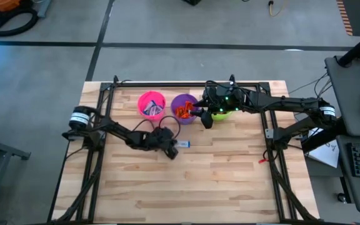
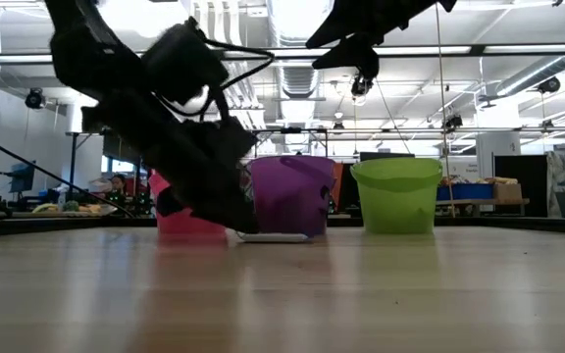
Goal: Organize candy in baskets
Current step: Put the white chocolate into the pink bucket
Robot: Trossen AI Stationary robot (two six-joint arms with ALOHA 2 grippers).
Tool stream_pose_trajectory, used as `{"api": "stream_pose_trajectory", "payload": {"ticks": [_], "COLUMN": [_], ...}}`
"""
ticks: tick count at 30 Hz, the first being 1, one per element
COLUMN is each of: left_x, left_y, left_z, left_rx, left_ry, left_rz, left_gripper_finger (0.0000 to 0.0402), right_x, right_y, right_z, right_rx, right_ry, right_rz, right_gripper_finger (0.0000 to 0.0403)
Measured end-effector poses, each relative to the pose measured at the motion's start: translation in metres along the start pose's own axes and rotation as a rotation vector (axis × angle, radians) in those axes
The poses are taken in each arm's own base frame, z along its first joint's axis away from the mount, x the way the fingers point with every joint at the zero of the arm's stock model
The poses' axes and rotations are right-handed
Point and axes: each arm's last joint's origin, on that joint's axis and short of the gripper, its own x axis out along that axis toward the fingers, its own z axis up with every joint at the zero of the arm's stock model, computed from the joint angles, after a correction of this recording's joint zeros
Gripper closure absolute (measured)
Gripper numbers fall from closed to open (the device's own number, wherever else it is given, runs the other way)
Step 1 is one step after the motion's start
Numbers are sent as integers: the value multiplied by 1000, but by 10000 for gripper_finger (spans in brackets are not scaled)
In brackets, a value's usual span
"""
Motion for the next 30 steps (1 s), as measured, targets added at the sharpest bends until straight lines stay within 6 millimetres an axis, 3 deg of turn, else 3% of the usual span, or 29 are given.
{"api": "stream_pose_trajectory", "payload": {"ticks": [5, 9, 14, 26, 30], "left_x": [-16, -27, -31, -15, -11], "left_y": [-16, -26, -37, -37, -34], "left_z": [-4, 5, 18, 13, 12], "left_rx": [5, 33, 224, 411, 439], "left_ry": [71, 54, 21, 158, 149], "left_rz": [-144, -233, -313, -182, -157], "left_gripper_finger": [402, 402, 386, 220, 188], "right_x": [0, 0, 0, 0, 0], "right_y": [0, 0, 0, 1, 2], "right_z": [0, 0, 0, 0, 0], "right_rx": [-4, -22, -35, -27, -12], "right_ry": [0, 0, -1, 7, 3], "right_rz": [0, 0, 1, 49, 49], "right_gripper_finger": [207, 207, 207, 207, 207]}}
